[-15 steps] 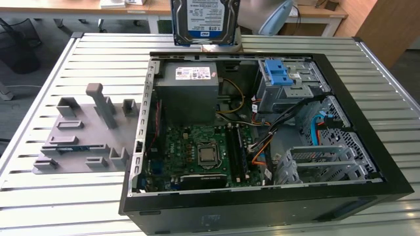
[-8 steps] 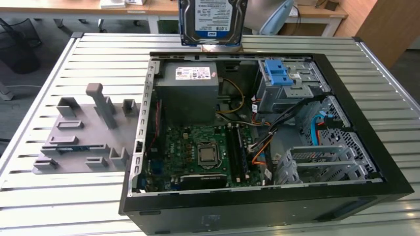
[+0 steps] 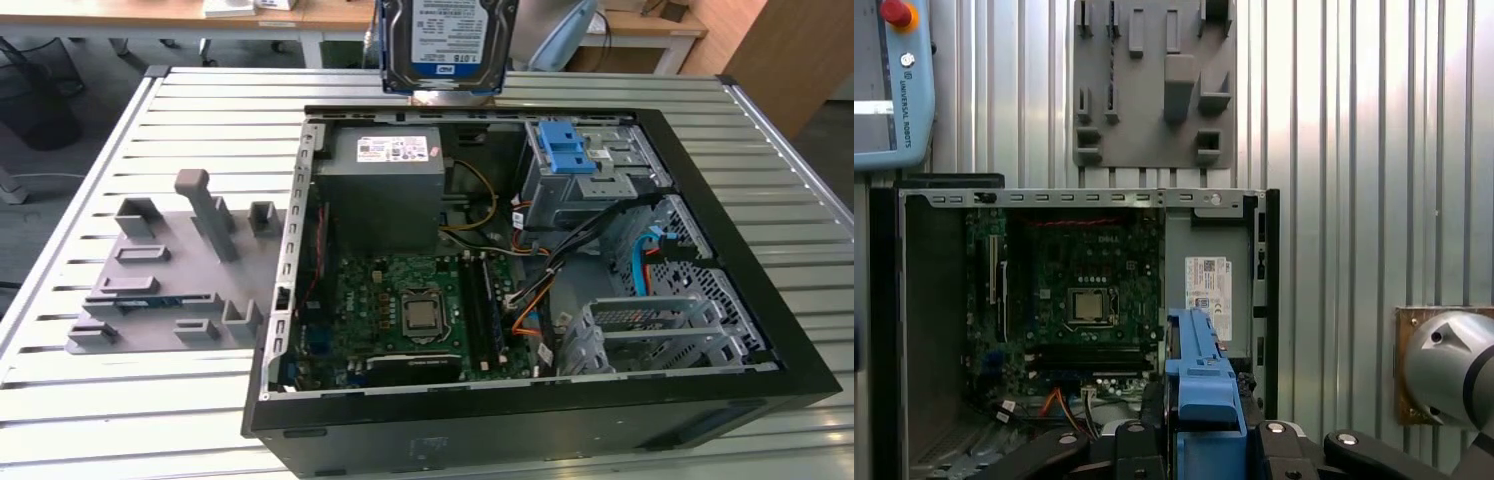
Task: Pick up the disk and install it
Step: 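Pick up the disk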
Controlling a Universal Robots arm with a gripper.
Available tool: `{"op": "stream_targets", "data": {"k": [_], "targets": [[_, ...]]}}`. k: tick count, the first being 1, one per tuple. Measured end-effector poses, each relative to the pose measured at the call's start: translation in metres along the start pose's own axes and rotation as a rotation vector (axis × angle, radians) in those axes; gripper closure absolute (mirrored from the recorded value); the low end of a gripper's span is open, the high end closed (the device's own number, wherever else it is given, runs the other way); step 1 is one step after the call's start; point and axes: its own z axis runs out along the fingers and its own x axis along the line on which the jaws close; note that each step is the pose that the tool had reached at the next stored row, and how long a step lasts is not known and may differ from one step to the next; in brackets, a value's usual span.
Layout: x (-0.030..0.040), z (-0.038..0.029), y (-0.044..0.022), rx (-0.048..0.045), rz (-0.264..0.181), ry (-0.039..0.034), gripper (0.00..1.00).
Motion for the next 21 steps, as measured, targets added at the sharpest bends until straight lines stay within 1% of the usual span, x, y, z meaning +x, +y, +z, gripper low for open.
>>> {"op": "stream_targets", "data": {"k": [7, 12, 21], "targets": [[0.0005, 0.0001, -0.0102, 0.0, 0.0, -0.0001, 0.63], [0.0051, 0.0, -0.0114, 0.0002, 0.008, 0.0001, 0.63], [0.0162, -0.0001, -0.0145, 0.0003, 0.013, 0.0001, 0.63]]}}
